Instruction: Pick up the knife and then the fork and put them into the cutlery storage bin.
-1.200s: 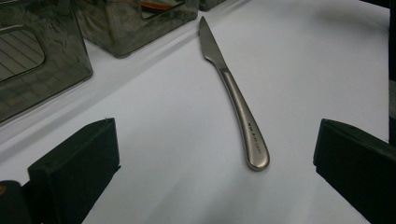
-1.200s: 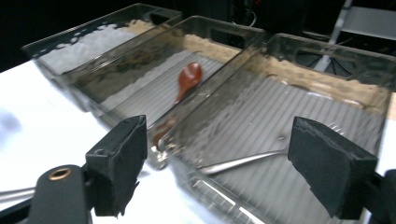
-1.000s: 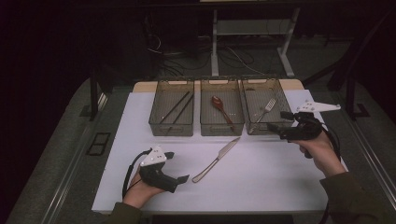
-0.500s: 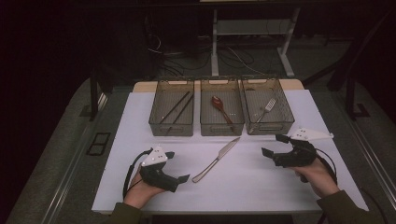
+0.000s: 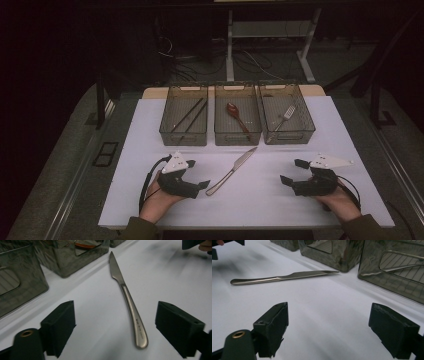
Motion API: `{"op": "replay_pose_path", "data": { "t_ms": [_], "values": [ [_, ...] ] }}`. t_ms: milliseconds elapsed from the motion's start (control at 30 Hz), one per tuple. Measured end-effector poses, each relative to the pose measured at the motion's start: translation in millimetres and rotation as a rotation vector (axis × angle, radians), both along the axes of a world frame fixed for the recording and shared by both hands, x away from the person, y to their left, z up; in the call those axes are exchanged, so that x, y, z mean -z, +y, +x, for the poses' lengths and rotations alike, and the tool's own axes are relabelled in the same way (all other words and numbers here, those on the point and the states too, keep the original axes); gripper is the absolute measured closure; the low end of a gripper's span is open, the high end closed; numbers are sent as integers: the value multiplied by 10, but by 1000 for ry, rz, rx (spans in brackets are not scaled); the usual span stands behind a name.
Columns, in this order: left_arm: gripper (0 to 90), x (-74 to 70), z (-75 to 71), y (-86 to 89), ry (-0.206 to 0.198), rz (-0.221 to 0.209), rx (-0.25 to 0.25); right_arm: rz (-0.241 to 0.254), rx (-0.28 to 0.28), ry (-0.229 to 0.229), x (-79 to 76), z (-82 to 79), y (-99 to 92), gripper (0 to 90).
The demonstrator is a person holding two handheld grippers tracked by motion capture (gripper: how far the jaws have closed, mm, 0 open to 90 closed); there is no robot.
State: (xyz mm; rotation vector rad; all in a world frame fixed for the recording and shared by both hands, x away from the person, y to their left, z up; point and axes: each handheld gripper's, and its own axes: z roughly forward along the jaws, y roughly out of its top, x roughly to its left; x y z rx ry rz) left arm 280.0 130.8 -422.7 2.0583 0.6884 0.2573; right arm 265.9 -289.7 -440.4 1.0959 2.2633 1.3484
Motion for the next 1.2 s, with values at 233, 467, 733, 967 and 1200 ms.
{"op": "replay_pose_path", "data": {
  "t_ms": [233,467,733,967,1200],
  "values": [
    [405,-4,113,-308,69,31,24,-23,-11,-6,18,0,18,154],
    [539,87,202,-585,93,91,21,-19,-8,-6,12,3,5,154],
    [656,175,227,-764,120,137,1,-19,-24,-13,8,-1,19,154],
    [732,240,221,-826,130,161,-22,-17,-28,-17,5,1,18,154],
    [763,259,179,-855,107,192,-36,-14,-23,-15,0,0,14,154]
  ]
}}
